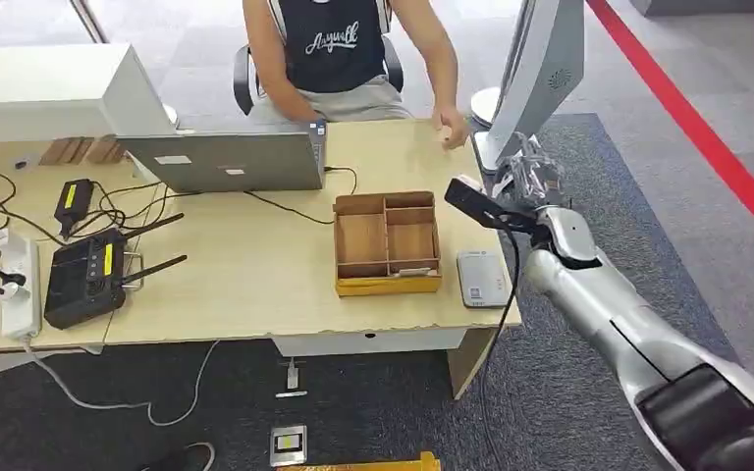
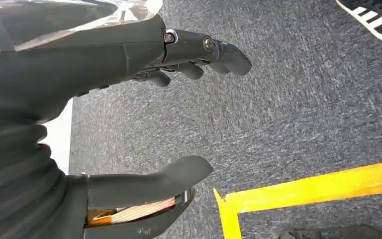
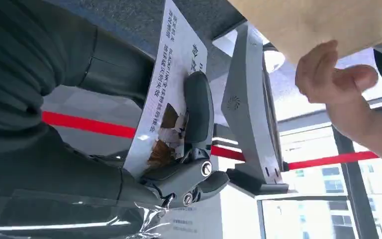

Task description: Pass the card to the sensor for recognition and then transmit it.

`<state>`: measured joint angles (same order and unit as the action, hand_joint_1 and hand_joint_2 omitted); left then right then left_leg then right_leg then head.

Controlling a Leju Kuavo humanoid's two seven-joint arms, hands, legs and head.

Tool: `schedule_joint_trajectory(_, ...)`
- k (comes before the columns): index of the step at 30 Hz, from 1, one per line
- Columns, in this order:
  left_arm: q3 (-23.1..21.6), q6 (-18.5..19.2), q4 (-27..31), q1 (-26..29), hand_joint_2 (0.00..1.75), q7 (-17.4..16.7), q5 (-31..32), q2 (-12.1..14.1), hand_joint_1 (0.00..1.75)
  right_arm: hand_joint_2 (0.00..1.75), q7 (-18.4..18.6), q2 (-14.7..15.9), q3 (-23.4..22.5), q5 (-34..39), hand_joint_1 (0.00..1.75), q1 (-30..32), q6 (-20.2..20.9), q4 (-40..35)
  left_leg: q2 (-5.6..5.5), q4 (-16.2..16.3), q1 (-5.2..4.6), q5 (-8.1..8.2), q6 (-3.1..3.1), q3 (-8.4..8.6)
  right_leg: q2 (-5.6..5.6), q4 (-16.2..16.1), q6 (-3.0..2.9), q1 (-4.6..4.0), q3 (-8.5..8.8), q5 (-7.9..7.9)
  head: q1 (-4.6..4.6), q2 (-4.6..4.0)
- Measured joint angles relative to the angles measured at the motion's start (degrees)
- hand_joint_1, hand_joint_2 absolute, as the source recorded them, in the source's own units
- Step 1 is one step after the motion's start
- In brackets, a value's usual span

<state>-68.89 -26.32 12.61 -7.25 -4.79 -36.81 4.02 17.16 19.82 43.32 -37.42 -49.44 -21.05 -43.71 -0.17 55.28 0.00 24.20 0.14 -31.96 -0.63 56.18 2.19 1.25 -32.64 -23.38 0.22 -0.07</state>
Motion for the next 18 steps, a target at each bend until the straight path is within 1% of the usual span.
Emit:
schedule_joint_trajectory(3,0.0,0.46,0.0,0.0,1.75,0.0,0.33,0.0,0.0,1.75,-0.02,0.48,-0.98,0.92,1.75,-1.14,-0.68,-0.98,0.0,0.0,0.0,0.0,0.0,-0.01,0.0,0.01,0.0,0.02,-0.01,0.0,-0.04,0.0)
schedule_joint_trajectory(7,0.0,0.81,0.0,0.0,1.75,0.0,0.7,0.0,0.0,1.75,0.0,1.53,-1.81,0.46,1.75,-4.46,0.64,-2.4,0.0,0.0,-0.01,0.0,0.0,0.0,0.0,0.0,0.0,0.02,-0.01,0.0,0.0,0.0)
schedule_joint_trajectory(11,0.0,0.94,0.0,-0.04,1.75,0.0,0.79,0.0,0.0,1.75,-0.3,1.64,-1.84,-1.57,1.75,-6.59,1.81,-3.04,0.0,0.0,-0.01,0.0,0.0,-0.02,0.0,0.0,0.0,0.01,-0.01,0.0,0.0,0.0)
schedule_joint_trajectory(14,0.0,0.9,0.0,-0.06,1.75,0.02,1.44,-0.02,0.0,1.75,-2.65,0.04,-1.31,-4.14,1.75,-7.88,3.63,-2.47,0.0,-0.01,0.0,0.0,0.0,-0.05,0.03,0.03,0.0,-0.01,-0.03,0.0,0.0,0.0)
schedule_joint_trajectory(18,-0.09,0.9,0.0,-0.33,1.75,0.83,2.8,-0.02,0.0,1.75,-3.13,-3.69,-0.02,-7.21,1.75,-9.76,4.81,-0.55,0.03,-0.02,0.04,-0.02,-0.03,-0.04,0.1,0.06,-0.04,-0.05,-0.07,0.02,-0.04,0.0)
